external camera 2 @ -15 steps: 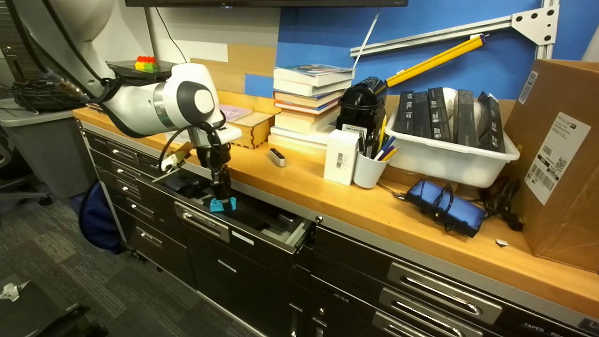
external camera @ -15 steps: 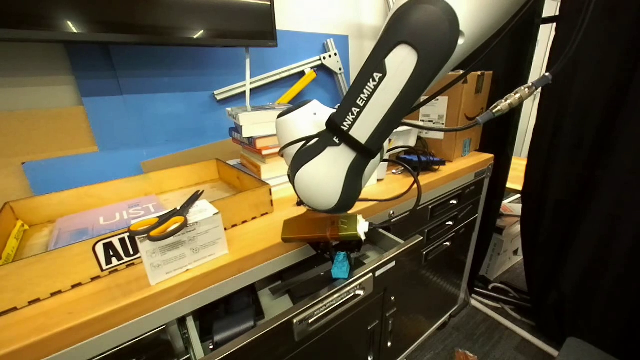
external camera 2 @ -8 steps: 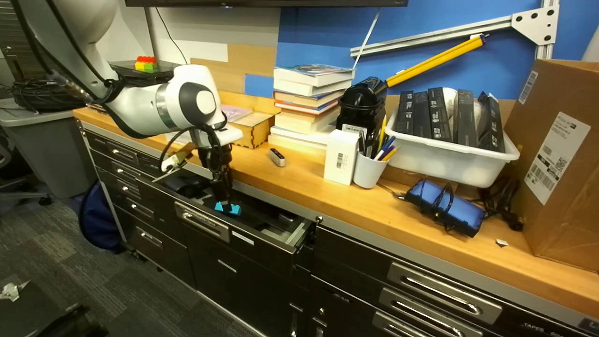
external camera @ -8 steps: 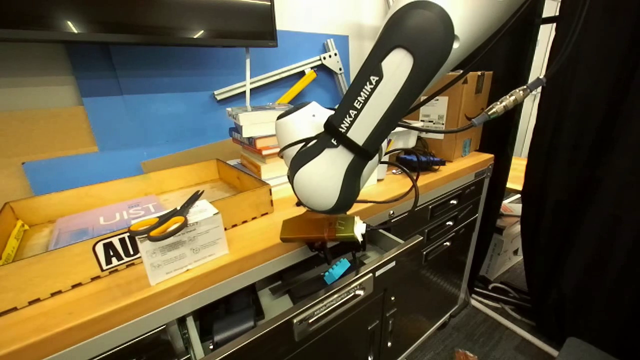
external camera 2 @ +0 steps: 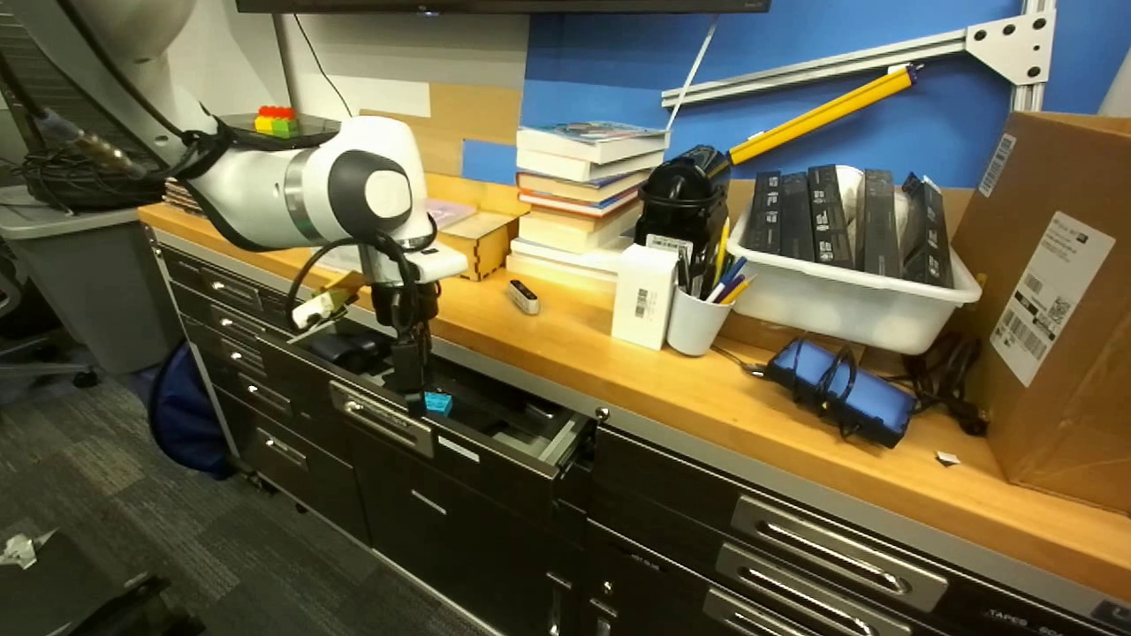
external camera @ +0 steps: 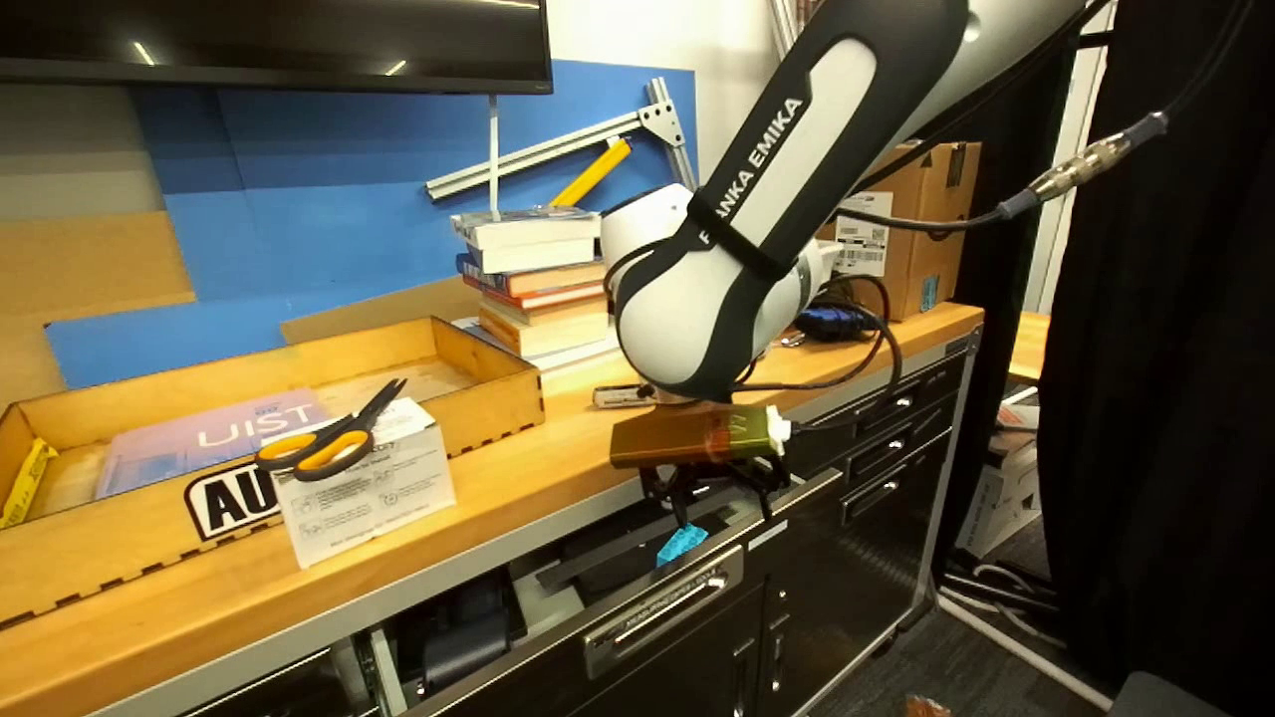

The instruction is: Put the blue building block inside the open drawer

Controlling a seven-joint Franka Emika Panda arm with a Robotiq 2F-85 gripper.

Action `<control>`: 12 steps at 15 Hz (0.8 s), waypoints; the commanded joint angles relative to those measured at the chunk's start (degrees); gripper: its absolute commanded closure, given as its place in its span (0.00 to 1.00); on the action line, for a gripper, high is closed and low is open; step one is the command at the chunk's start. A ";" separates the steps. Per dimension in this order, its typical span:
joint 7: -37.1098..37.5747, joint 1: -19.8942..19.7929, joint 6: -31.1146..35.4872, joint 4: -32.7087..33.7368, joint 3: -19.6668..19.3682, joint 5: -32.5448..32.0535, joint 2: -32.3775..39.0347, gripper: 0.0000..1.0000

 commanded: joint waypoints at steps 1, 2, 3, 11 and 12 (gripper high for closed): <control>-14.39 -3.53 -2.46 -5.19 1.28 6.95 -6.93 0.00; -18.51 -3.97 -3.26 -5.45 1.30 8.31 -7.05 0.00; -22.49 -4.26 -4.48 -5.47 1.36 9.70 -7.12 0.00; -27.88 -2.93 -8.79 -4.73 1.35 7.13 -3.68 0.00; -27.94 -2.77 -8.88 -4.77 1.47 7.05 -3.36 0.00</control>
